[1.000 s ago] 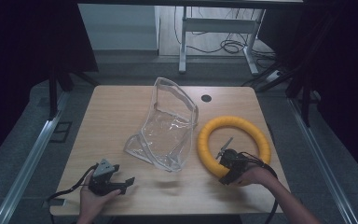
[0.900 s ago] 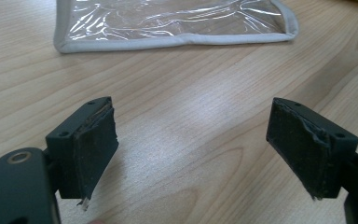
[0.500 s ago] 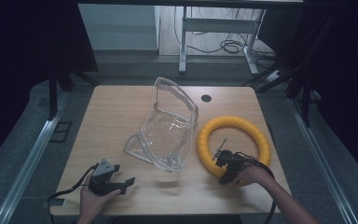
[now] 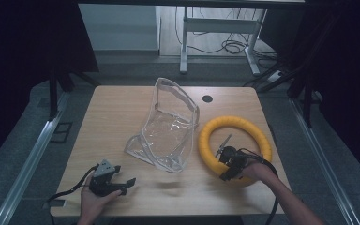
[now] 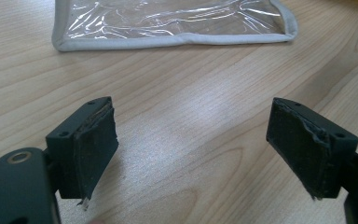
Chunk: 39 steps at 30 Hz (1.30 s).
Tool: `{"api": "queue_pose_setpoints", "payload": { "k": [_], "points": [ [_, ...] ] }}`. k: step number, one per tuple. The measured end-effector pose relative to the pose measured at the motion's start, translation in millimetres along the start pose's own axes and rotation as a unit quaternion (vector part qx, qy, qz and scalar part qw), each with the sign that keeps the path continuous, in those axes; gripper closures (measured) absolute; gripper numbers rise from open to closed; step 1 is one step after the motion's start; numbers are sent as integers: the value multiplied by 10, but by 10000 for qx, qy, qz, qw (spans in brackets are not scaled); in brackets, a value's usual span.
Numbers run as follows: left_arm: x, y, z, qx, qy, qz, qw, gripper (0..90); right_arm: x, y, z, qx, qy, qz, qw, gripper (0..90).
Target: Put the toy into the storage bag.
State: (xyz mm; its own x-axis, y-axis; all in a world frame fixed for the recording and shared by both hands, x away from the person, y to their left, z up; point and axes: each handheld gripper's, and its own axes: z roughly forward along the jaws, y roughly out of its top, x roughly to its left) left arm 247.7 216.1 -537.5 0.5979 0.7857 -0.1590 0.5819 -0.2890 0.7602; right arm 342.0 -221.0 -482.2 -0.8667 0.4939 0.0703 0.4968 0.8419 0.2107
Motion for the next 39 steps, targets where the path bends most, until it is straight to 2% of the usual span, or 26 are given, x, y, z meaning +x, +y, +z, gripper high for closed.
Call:
{"api": "queue_pose_setpoints", "payload": {
  "k": [1,2,3,5,6,8,11,12,13,15,19,28,32,36,39],
  "points": [
    [1,0,1,1,3,6,10000,160,-16,1,-56,-136,66,76,9999,504],
    [1,1,-1,-3,7,5,10000,160,-59,-3,-167,-420,178,200,9988,504],
    [1,1,-1,-3,7,5,10000,160,-59,-3,-167,-420,178,200,9988,504],
    [2,0,-5,-13,17,-6,10000,160,-94,-10,-260,-671,327,324,9967,505],
    [3,0,-8,-18,16,-11,10000,160,-130,-26,-336,-912,419,372,9943,506],
    [5,-2,-9,-18,14,-11,10000,160,-137,-32,-361,-986,454,407,9933,506],
    [5,-2,-9,-21,10,-14,10000,160,-176,-64,-453,-1246,577,492,9893,507],
    [6,-2,-9,-23,7,-16,10000,160,-198,-81,-504,-1396,628,549,9867,507],
    [6,-2,-9,-23,7,-16,10000,160,-198,-81,-504,-1396,628,549,9867,507],
    [6,-1,-9,-24,9,-20,10000,160,-218,-95,-570,-1579,685,630,9831,508],
    [8,0,-11,-29,9,-24,10000,160,-230,-106,-612,-1691,717,690,9806,509],
    [14,2,-26,-69,14,-42,10000,160,-304,-148,-727,-2163,718,903,9695,511],
    [17,4,-30,-83,16,-46,10000,160,-329,-171,-774,-2368,720,997,9637,512],
    [17,5,-35,-98,25,-53,9999,160,-363,-214,-837,-2657,676,1128,9551,513],
    [18,5,-34,-100,26,-51,9999,160,-370,-238,-903,-2841,571,1160,9500,512]
  ]
}}
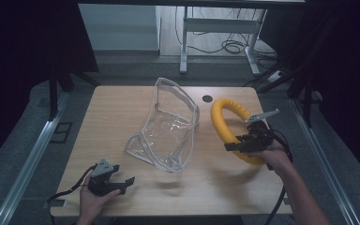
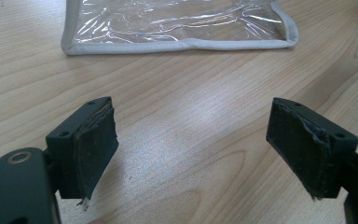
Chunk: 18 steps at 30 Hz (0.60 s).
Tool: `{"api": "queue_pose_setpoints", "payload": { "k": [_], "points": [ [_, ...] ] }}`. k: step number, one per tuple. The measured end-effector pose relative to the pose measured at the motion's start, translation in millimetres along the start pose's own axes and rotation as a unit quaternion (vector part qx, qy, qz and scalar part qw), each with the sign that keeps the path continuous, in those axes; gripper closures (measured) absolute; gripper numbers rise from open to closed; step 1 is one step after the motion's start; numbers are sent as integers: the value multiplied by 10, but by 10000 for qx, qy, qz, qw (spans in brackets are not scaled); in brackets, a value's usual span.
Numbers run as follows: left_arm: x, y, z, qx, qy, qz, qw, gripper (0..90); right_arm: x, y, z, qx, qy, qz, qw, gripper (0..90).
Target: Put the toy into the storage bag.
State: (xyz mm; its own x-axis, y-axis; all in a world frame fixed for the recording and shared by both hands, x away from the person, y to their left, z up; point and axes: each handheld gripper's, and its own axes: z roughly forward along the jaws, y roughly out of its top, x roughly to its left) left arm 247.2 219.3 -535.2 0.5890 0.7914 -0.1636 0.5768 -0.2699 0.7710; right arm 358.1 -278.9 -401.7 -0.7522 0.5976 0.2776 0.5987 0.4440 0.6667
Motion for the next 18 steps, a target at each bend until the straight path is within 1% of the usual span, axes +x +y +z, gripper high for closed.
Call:
{"api": "queue_pose_setpoints", "payload": {
  "k": [2,3,6,11,15,18],
  "points": [
    [2,0,3,2,-3,6,10000,160,15,17,-37,-130,-57,-19,9999,513],
    [3,0,4,2,-2,8,10000,160,30,32,-62,-239,-88,-6,9997,512],
    [4,2,-2,-6,6,12,10000,160,49,68,-116,-444,-95,-13,9990,512],
    [9,1,-3,-6,13,26,10000,160,77,96,-159,-767,-13,74,9970,512],
    [9,0,0,-4,14,28,10000,160,91,97,-142,-1041,54,142,9945,512],
    [10,-1,1,1,19,30,10000,160,98,96,-124,-1180,112,208,9927,511]
  ]
}}
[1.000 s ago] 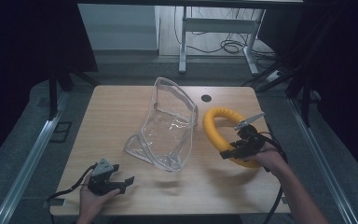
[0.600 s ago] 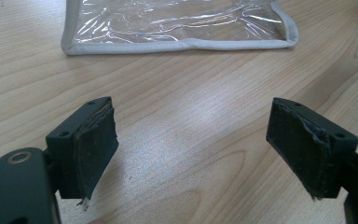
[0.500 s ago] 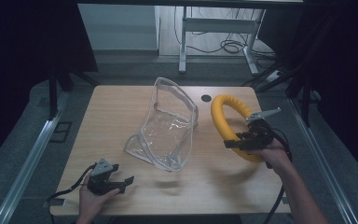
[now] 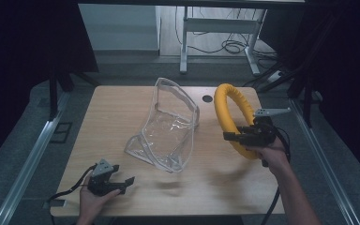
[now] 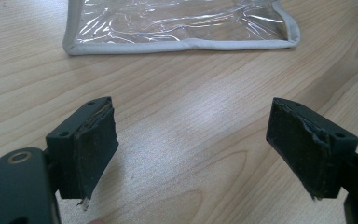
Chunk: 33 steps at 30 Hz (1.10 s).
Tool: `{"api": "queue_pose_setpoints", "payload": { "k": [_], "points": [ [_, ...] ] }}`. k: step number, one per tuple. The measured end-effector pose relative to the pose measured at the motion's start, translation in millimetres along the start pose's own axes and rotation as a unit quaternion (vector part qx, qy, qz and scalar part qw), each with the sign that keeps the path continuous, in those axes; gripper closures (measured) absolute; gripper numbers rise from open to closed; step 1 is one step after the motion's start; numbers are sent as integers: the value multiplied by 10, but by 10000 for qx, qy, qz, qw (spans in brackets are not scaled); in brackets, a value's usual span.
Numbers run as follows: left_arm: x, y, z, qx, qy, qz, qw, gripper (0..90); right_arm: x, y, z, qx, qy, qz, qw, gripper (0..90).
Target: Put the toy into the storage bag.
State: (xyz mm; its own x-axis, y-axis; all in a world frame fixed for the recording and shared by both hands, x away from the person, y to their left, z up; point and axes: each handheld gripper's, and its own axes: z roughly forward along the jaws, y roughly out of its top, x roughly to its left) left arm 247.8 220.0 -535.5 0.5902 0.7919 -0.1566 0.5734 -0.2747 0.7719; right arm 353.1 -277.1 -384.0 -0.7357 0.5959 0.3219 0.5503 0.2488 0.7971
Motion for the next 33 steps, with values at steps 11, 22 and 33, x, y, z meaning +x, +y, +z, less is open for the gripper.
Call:
{"api": "queue_pose_setpoints", "payload": {
  "k": [11,22,33],
  "points": [
    [7,-5,4,20,3,10,10000,160,61,45,58,-610,112,156,9980,511],
    [9,-8,5,14,-2,14,10000,160,164,114,75,-1428,303,299,9888,510],
    [6,-11,15,25,-10,0,10000,160,216,135,108,-1799,416,394,9820,510]
  ]
}}
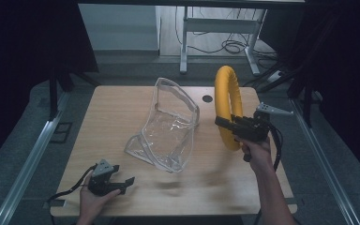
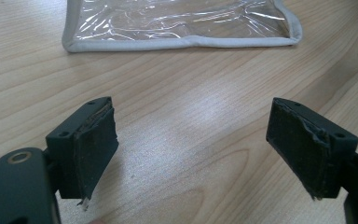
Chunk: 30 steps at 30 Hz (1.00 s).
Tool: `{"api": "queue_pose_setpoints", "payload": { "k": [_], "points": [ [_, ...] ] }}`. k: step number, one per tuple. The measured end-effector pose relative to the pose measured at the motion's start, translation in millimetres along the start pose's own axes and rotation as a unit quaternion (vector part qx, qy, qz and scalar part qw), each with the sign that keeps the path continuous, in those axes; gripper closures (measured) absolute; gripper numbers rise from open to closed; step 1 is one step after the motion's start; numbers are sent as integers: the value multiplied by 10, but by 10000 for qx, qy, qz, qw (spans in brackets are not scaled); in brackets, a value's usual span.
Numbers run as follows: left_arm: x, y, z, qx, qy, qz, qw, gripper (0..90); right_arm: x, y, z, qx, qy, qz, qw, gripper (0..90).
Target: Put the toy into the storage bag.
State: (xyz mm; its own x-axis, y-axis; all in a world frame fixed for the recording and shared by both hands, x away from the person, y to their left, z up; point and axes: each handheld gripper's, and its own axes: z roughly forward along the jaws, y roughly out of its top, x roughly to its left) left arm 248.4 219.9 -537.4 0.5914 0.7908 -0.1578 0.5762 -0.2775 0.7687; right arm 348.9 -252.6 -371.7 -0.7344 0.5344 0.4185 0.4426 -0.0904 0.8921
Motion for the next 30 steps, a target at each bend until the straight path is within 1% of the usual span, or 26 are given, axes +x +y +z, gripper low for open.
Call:
{"api": "queue_pose_setpoints", "payload": {
  "k": [8,16,17,20,24,30],
  "points": [
    [-1,-2,2,-4,5,-4,10000,160,80,48,23,-154,77,-43,9998,510],
    [-1,-2,3,8,8,-5,10000,160,206,135,31,-323,183,-113,9992,510],
    [-1,-2,4,11,8,-4,10000,160,241,160,33,-353,198,-140,9991,510],
    [0,-2,4,17,5,1,10000,160,270,181,38,-384,225,-175,9989,509],
    [2,-2,5,26,8,11,10000,160,347,236,56,-462,284,-256,9982,509],
    [3,-2,3,14,1,2,10000,160,439,325,95,-545,426,-306,9971,509]
  ]
}}
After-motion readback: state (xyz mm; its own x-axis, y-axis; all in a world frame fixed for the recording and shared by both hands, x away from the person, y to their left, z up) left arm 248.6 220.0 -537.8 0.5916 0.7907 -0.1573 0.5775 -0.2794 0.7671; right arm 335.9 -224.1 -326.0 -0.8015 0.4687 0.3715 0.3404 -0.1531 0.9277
